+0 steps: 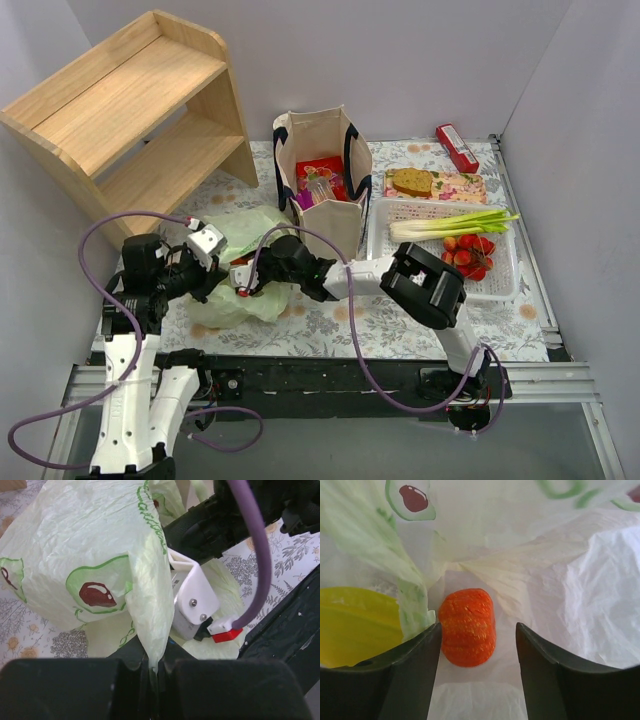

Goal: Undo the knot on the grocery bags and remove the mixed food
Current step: Pick up the fake fruit from the takeout bag.

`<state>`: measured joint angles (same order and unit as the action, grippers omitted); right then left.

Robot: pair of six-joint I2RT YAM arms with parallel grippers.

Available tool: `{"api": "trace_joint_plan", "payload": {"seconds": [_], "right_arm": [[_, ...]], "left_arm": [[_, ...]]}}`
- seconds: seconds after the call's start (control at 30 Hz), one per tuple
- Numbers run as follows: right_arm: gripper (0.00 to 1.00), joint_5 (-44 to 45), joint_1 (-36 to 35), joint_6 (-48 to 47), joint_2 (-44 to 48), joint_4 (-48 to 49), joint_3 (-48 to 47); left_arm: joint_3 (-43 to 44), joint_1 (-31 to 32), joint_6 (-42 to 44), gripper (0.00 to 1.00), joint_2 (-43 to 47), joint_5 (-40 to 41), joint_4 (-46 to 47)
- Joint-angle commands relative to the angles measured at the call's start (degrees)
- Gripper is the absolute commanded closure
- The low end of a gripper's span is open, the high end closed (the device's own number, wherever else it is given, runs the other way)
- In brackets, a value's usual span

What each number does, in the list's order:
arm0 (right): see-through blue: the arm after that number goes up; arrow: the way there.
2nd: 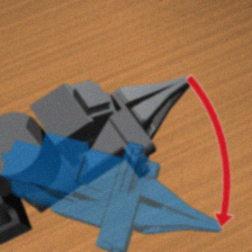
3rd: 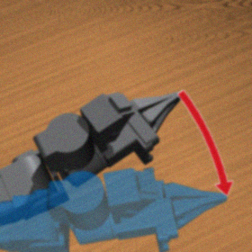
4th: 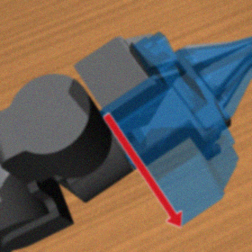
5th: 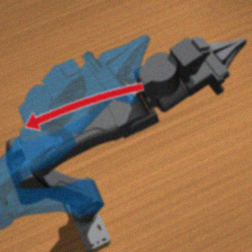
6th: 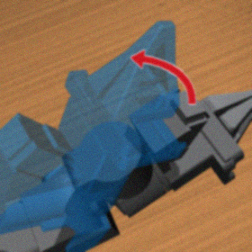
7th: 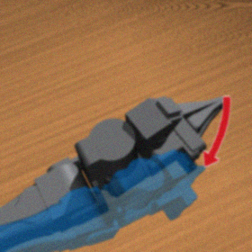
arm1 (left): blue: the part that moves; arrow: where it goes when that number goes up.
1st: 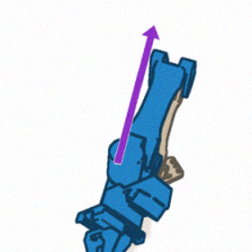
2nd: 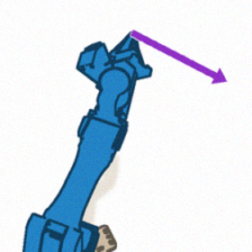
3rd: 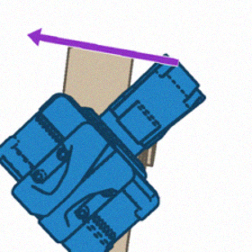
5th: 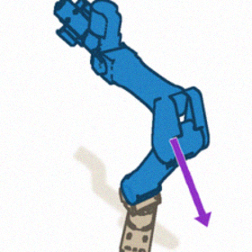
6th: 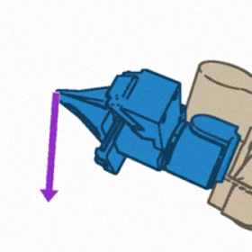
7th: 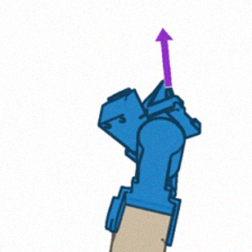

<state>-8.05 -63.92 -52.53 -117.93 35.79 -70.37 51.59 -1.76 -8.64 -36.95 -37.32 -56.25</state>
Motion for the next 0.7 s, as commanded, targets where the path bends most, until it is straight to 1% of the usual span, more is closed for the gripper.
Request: {"api": "trace_joint_plan", "payload": {"seconds": [0.0,0.07,0.13,0.17,0.2,0.27,0.3,0.37,0.4,0.47,0.5,0.53,0.57,0.63,0.67], "right_arm": [[0.32,0.06,0.99,-0.74,-4.76,2.27,-6.09],[0.32,-2.73,1.52,0.06,-7.39,-0.1,-10.02],[0.32,-3.98,2.31,1.2,-9.41,-2.03,-13.28],[0.32,-4.25,2.31,1.03,-11.95,-2.91,-15.13],[0.34,-4.25,2.4,0.86,-13.19,-3.7,-18.89],[0.4,-5.38,2.66,0.68,-15.91,-5.02,-21.55],[0.51,-6.0,3.1,0.59,-16.36,-5.55,-23.48],[0.65,-7.84,3.45,0.5,-16.54,-8.18,-24.46],[0.78,-8.29,3.71,0.24,-16.2,-8.89,-24.64],[0.88,-9.6,3.98,-0.28,-13.31,-9.16,-21.76],[0.96,-10.13,4.07,-0.46,-11.9,-8.03,-20.09],[0.99,-10.4,4.24,-0.55,-10.32,-6.97,-15.29],[0.99,-10.84,4.16,-0.55,-6.74,-5.92,-13.06],[0.99,-11.1,4.24,-0.29,-2.94,-4.68,-6.66],[0.99,-11.37,4.24,0.06,0.99,-4.59,-4.54]], "left_arm": [[2.98,-0.26,3.1,1.0,-2.25,-5.38,-1.84],[3.42,-0.26,4.51,1.0,-3.21,-6.44,-2.37],[3.51,-0.26,5.21,1.0,-3.57,-6.8,-2.46],[3.51,-0.26,5.39,1.0,-3.66,-6.71,-2.38],[3.6,-0.26,6.0,1.0,-3.74,-6.54,-2.46],[3.69,-0.26,6.27,1.0,-3.83,-6.01,-2.64],[3.6,-0.26,6.53,1.0,-3.92,-5.75,-2.81],[3.69,-0.26,6.97,1.0,-3.92,-4.96,-2.9],[3.52,-0.26,6.97,1.0,-3.83,-4.61,-2.64],[3.25,-0.26,6.27,1.0,-3.66,-3.47,-2.11],[2.82,-0.17,5.58,1.0,-3.31,-3.03,-0.89],[2.64,-0.26,4.0,1.0,-3.22,-2.33,-0.1],[2.37,-0.26,3.2,1.0,-2.96,-1.36,1.13],[1.94,-0.17,1.97,1.0,-2.43,-0.13,2.28],[1.76,-0.26,0.83,1.0,-2.25,0.92,3.5]]}}
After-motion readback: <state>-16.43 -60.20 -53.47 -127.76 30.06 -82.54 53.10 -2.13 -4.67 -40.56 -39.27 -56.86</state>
